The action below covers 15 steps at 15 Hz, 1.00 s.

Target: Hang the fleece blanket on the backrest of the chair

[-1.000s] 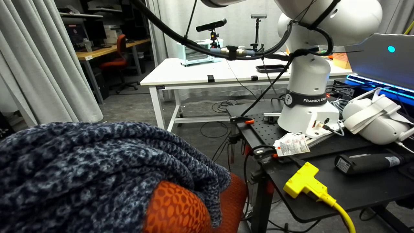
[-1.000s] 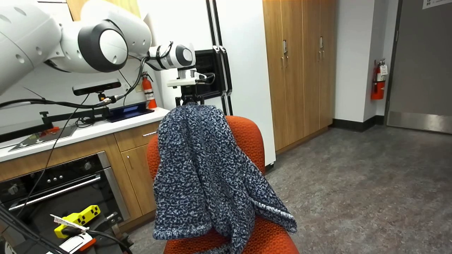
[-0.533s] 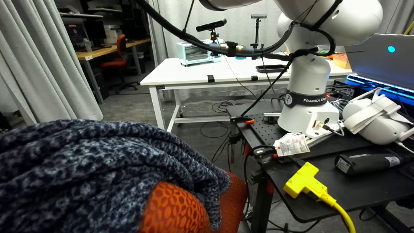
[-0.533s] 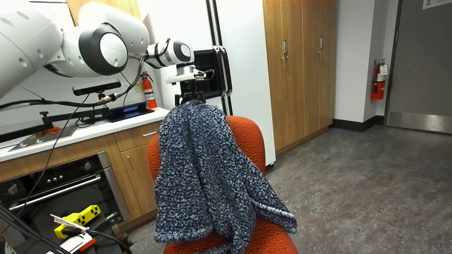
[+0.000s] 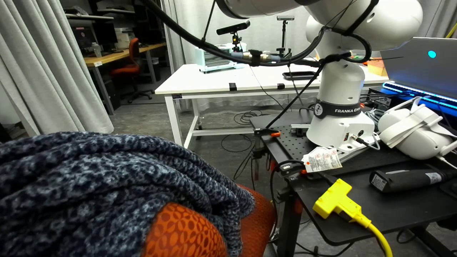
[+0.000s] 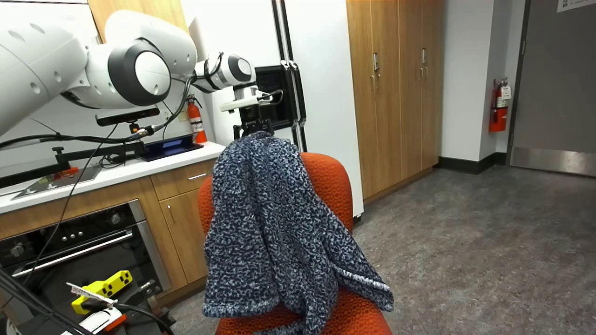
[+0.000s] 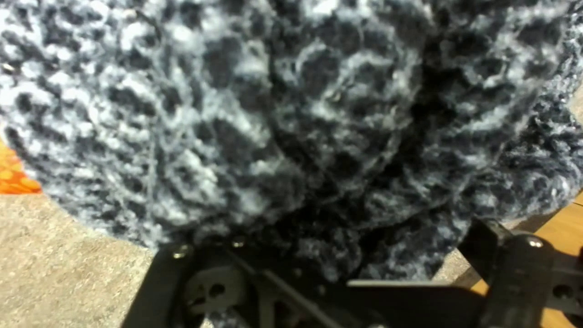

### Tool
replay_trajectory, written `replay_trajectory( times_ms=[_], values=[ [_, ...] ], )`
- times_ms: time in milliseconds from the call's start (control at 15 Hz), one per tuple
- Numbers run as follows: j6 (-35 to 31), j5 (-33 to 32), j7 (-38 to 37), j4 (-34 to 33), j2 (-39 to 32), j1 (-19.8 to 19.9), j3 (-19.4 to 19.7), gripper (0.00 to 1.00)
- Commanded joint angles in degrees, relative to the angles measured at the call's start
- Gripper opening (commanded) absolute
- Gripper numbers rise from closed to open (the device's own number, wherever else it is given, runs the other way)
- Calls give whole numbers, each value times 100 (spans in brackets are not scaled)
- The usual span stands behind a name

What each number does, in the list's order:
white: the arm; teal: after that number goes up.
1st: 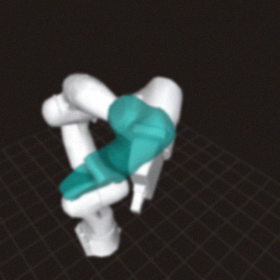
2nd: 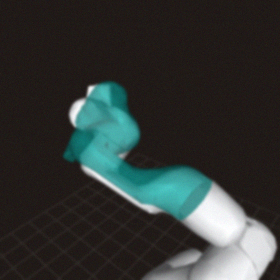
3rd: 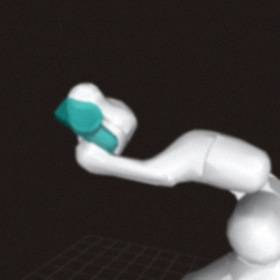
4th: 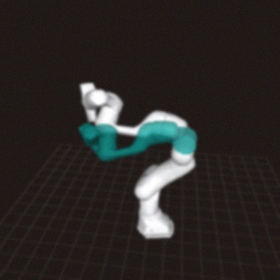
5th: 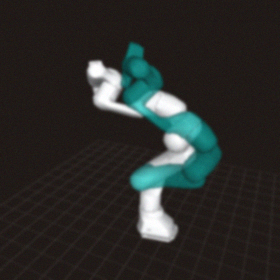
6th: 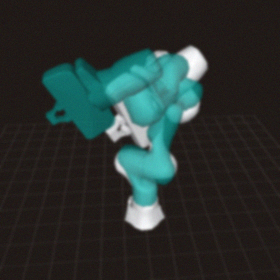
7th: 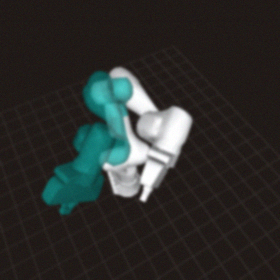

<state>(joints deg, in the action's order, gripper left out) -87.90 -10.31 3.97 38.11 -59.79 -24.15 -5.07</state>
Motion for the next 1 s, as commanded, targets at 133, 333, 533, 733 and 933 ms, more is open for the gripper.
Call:
replay_trajectory(
  times_ms=[133, 333, 533, 733, 933],
  values=[
    [186, -372, 80, -465, -235, -126, 169, 100],
    [269, -494, 38, -472, -233, -152, 196, 100],
    [11, -442, 6, -106, -63, -84, 121, 100],
    [11, -475, 6, -111, -66, -98, 144, 100],
    [11, -476, 6, -112, -66, -98, 149, 100]
  ],
)
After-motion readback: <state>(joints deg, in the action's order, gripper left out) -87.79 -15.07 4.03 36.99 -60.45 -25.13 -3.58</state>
